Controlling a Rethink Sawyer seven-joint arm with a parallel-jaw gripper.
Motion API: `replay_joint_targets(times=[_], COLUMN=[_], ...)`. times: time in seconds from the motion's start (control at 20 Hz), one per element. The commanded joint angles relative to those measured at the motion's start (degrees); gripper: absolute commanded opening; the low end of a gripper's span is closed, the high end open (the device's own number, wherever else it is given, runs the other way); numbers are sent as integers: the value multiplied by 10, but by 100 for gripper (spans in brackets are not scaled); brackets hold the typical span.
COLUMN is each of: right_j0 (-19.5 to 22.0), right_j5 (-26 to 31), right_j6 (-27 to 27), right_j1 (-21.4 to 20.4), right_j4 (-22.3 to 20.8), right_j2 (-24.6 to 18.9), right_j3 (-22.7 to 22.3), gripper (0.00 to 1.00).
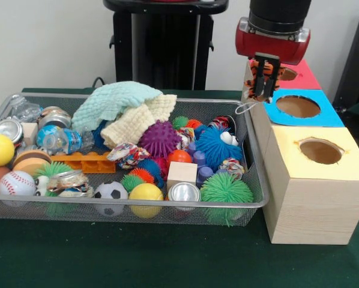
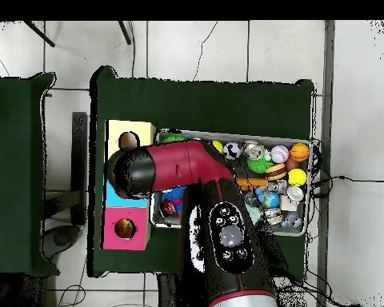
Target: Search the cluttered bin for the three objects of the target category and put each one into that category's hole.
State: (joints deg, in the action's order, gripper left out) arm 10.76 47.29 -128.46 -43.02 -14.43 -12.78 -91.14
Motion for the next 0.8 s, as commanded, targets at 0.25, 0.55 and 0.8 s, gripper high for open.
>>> replay_joint_targets(times=[0.25,0.55,0.8], right_j0=[-50,-69,-60], right_j5=[-37,-59,-64], right_j6=[-125,-122,-93], right_j1=[50,58,43], right_j4=[40,50,60], right_j2=[32,50,54], right_j3=[-25,-36,-61], gripper=[0,0,0])
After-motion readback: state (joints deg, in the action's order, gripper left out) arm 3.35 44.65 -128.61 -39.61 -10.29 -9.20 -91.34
